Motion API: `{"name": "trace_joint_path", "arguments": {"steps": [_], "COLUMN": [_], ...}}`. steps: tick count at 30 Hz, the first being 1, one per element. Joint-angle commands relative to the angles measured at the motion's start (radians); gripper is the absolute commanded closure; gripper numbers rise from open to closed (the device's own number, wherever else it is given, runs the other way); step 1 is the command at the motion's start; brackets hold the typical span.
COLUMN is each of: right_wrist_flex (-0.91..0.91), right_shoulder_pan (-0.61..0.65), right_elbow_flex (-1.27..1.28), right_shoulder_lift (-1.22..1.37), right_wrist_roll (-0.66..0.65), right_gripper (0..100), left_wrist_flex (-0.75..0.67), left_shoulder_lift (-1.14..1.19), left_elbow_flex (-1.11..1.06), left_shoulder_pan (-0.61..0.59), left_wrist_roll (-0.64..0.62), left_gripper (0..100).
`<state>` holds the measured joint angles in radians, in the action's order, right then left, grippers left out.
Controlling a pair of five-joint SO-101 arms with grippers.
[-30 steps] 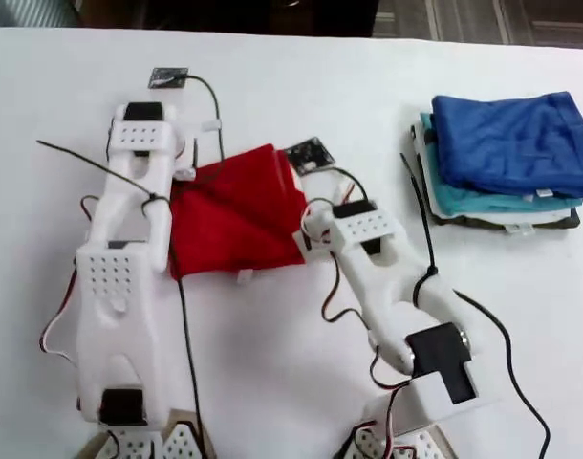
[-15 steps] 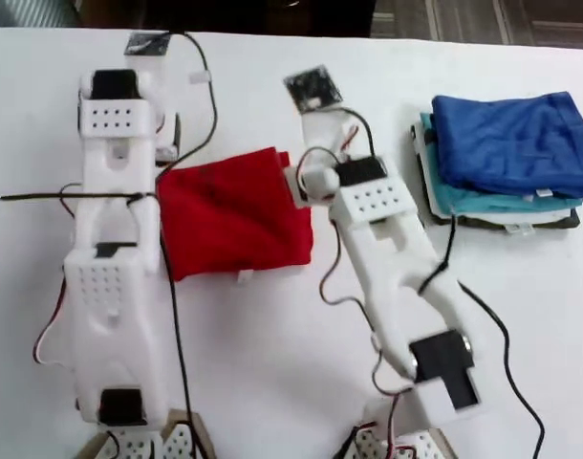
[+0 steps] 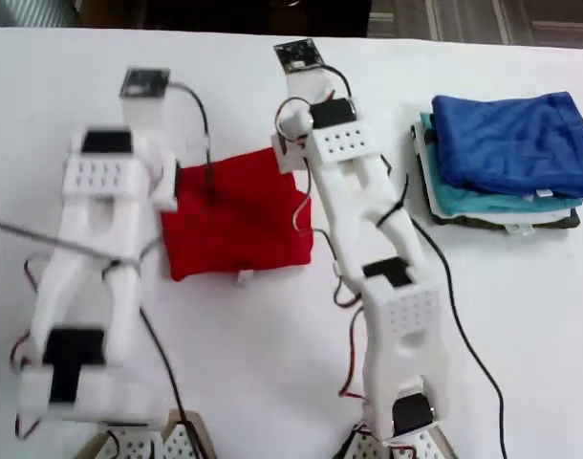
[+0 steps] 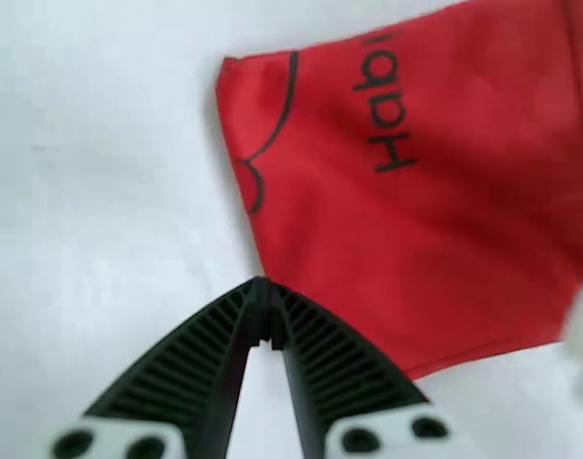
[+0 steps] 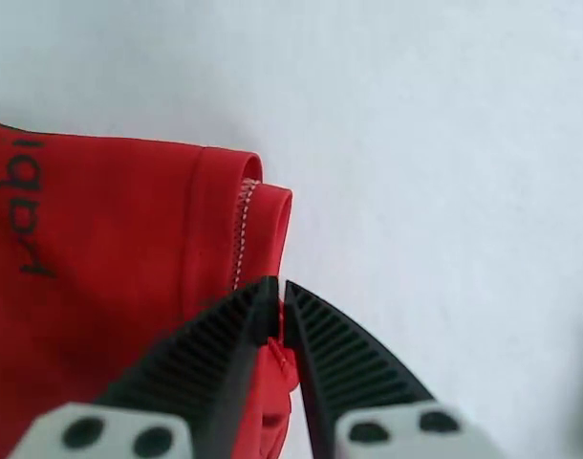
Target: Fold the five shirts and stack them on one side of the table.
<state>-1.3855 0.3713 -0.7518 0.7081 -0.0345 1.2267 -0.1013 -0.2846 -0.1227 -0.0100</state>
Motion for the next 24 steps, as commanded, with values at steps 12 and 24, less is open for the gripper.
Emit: {"name": "trace_joint_path", "arguments": {"steps": [12,24], "right_wrist_flex": [-0.166,-0.117], "right_shoulder_pan": [0.091,0.05], "right_elbow_flex": [-0.542,-0.548], "right_shoulder_lift": [0.3,0.458], "right_wrist_roll": [0.009,0.002], "right_gripper": [97.8,97.8], "left_wrist_flex": [-0.298,-0.476], "left_shoulder_lift": [-0.175,-0.176], "left_elbow_flex": [-0.455,-0.65], "left_shoulder_pan": [0.012,0.012], "left_wrist_roll": [0.006,0.011], "left_gripper": [97,97]}}
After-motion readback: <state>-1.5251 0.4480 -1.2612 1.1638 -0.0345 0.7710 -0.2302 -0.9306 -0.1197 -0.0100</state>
